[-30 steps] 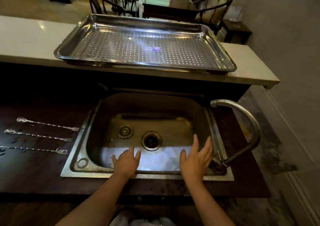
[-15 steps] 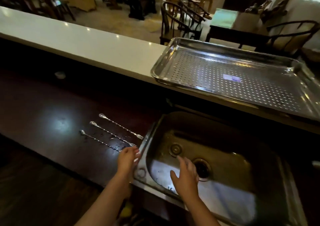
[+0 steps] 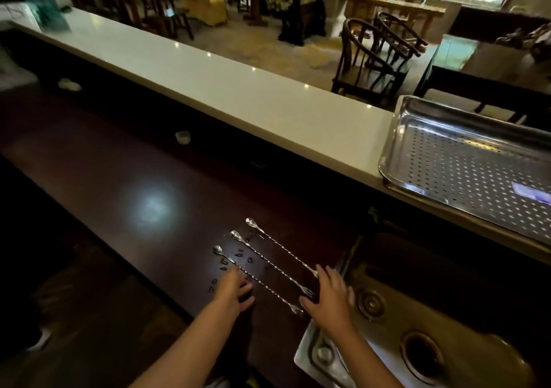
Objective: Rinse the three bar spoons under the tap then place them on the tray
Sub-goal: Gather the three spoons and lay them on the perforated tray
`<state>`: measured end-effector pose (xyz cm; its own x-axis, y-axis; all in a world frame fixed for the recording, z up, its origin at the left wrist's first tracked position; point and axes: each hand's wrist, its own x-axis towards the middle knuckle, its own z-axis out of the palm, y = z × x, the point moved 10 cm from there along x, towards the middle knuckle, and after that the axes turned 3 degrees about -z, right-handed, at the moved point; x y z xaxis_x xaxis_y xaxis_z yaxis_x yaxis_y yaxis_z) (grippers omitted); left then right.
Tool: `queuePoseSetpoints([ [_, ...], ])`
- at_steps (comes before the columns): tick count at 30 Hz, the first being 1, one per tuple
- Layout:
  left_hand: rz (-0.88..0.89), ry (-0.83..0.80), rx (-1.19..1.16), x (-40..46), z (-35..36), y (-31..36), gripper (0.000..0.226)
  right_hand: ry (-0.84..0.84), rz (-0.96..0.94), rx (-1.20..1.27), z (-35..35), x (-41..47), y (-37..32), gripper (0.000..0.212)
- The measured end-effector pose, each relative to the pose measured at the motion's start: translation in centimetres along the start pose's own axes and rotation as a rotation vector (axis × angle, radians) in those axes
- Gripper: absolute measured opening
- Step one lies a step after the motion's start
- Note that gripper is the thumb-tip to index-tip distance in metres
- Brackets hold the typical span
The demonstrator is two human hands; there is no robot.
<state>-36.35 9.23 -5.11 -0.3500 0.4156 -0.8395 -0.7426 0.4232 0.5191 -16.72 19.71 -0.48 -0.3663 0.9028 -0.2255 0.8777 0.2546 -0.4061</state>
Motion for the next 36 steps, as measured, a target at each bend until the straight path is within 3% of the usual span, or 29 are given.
queuePoseSetpoints([
  [7,-0.158,-0.134,0.026,1.3,0.6,0.3,0.062,-0.086,-0.02,-0.128,2.6,3.6,-2.9,0.114],
  [13,-0.225,-0.207,0.035,2.0,1.2,0.8,0.061,-0.085,-0.011,-0.187,3.4,4.6,-4.4,0.113],
  [17,-0.246,-0.262,0.021,2.7,1.2,0.7,0.061,-0.069,0.047,-0.155,3.5,5.2,-4.2,0.101],
  [22,-0.227,-0.31,0.041,2.7,2.2,0.6,0.053,-0.01,-0.035,-0.13,3.1,5.8,-4.7,0.055],
  [27,-0.148,-0.259,0.175,2.6,4.6,0.7,0.035,-0.014,-0.053,-0.089,3.6,5.5,-5.2,0.028],
  [30,-0.13,-0.232,0.207,2.8,5.5,0.8,0.014,-0.064,-0.053,-0.078,4.2,5.6,-5.2,0.022],
  [36,-0.165,-0.229,0.181,3.4,5.6,0.5,0.018,-0.141,-0.072,-0.139,4.7,6.3,-5.3,0.026],
])
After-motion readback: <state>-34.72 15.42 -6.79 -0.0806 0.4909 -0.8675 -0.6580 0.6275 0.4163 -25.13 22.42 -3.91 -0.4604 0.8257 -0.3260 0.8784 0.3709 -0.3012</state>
